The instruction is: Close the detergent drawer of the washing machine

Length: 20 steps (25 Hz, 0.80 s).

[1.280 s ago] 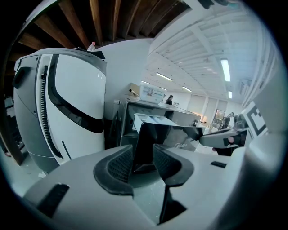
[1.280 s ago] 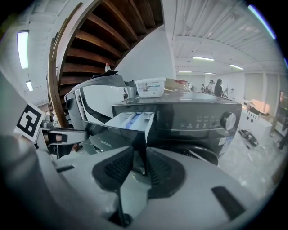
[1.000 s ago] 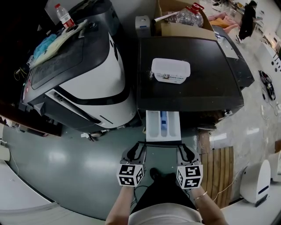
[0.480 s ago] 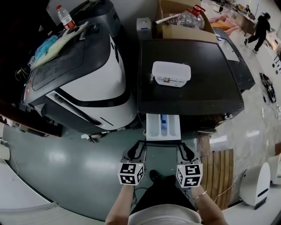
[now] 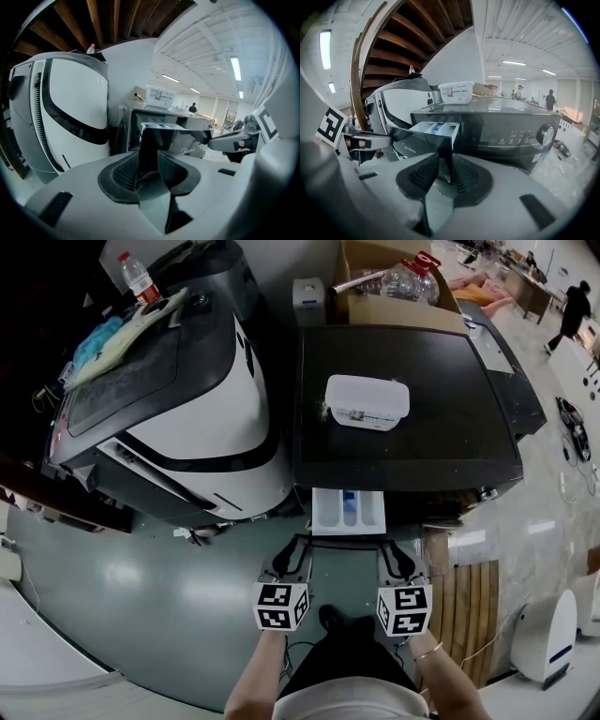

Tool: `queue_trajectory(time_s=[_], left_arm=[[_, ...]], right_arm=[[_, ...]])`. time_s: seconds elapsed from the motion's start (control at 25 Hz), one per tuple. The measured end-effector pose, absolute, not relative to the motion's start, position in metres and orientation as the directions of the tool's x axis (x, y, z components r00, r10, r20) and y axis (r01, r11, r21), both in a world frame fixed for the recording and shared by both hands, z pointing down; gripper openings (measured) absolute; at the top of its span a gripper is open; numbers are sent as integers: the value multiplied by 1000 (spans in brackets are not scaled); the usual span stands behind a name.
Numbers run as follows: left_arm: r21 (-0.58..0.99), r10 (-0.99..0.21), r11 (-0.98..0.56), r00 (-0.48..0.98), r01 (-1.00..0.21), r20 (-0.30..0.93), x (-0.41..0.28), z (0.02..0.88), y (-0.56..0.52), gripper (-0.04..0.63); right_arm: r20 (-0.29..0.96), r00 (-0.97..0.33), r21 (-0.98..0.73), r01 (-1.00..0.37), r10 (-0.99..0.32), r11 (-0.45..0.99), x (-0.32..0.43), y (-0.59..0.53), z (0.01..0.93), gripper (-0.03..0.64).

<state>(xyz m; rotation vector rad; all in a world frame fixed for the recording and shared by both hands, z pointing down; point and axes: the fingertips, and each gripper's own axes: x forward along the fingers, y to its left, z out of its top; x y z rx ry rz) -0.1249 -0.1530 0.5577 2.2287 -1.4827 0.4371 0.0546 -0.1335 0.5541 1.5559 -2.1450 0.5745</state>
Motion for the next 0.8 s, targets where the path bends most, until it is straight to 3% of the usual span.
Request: queue_trajectory(time_s=[0.8], left_arm=[[169,-801,-330,370,-929,472,-123,557,-188,106]], right_arm=[[551,-266,-62,-958,-791,280,56,-169,553,87]])
